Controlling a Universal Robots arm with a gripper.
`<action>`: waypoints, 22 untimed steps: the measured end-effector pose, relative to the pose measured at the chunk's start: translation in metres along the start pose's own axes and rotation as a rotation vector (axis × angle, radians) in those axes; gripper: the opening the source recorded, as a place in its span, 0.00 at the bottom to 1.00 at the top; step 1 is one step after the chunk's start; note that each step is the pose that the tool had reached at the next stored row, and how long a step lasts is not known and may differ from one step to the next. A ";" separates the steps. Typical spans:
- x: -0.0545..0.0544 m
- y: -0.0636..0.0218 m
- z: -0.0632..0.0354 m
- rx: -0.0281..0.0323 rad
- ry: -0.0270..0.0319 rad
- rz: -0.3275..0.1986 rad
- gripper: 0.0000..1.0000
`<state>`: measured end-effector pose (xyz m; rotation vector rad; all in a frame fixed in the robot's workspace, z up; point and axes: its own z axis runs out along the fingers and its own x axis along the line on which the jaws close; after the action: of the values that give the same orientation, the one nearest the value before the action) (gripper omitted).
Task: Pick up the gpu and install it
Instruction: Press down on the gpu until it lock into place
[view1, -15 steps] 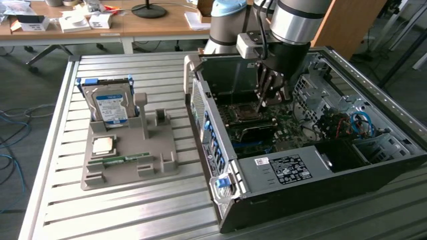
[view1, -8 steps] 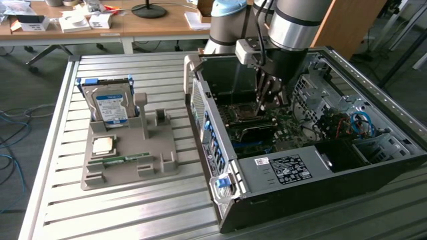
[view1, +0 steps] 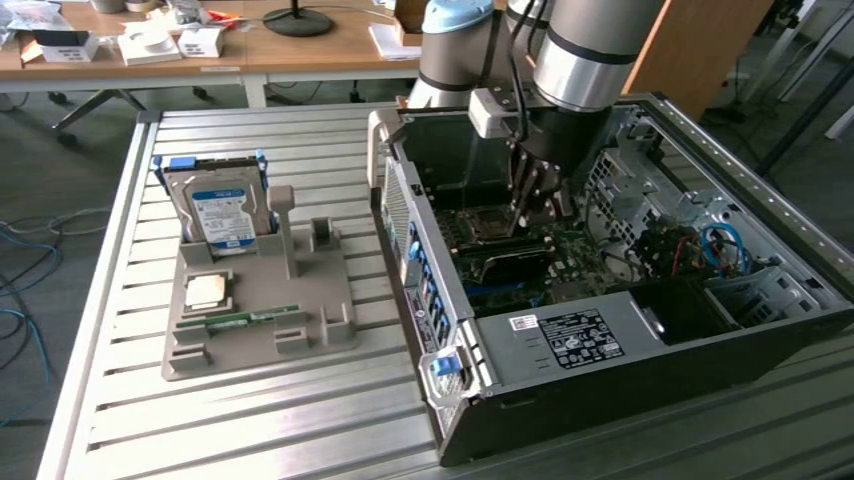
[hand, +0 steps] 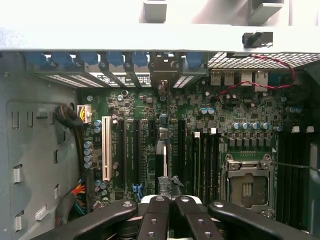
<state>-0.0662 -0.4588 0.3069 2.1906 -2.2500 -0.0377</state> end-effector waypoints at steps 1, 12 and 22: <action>0.000 0.0000 0.0004 0.0000 0.0001 0.000 0.11; 0.000 0.0052 0.0038 0.0000 -0.0014 0.000 0.11; 0.000 0.0087 0.0122 0.0001 -0.0016 0.000 0.11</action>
<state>-0.0751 -0.4588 0.2948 2.1913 -2.2510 -0.0393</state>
